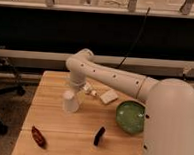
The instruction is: Place the ceramic cup over the eraser
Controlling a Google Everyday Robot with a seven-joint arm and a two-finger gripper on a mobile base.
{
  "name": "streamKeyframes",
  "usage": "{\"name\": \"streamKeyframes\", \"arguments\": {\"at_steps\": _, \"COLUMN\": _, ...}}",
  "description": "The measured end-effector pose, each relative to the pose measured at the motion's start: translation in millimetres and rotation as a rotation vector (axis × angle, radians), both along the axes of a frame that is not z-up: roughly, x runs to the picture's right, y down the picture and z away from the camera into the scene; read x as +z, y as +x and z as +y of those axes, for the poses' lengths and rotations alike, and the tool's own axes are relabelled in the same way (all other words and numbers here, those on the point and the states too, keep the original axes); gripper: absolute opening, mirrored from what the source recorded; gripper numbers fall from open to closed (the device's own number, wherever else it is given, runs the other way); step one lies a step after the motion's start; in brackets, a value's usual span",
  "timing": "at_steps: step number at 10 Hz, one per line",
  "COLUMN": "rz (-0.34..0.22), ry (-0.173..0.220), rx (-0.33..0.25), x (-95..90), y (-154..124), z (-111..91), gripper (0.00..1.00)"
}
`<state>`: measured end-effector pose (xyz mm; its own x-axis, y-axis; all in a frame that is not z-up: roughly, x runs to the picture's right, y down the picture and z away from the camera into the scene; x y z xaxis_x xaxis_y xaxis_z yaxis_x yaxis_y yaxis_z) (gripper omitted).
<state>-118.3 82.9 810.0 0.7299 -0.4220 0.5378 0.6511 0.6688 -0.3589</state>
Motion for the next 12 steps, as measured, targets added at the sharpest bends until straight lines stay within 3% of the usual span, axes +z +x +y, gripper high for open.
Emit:
{"name": "streamKeyframes", "arguments": {"at_steps": 5, "rz": -0.013, "ry": -0.04, "rx": -0.081, "x": 6.4, "y": -23, "z": 11, "gripper": 0.77}}
{"name": "streamKeyframes", "arguments": {"at_steps": 7, "rz": -0.013, "ry": -0.049, "rx": -0.101, "x": 8.8, "y": -27, "z": 14, "gripper": 0.62}}
{"name": "streamKeyframes", "arguments": {"at_steps": 12, "rz": -0.01, "ry": -0.06, "rx": -0.128, "x": 10.8, "y": -21, "z": 19, "gripper": 0.08}}
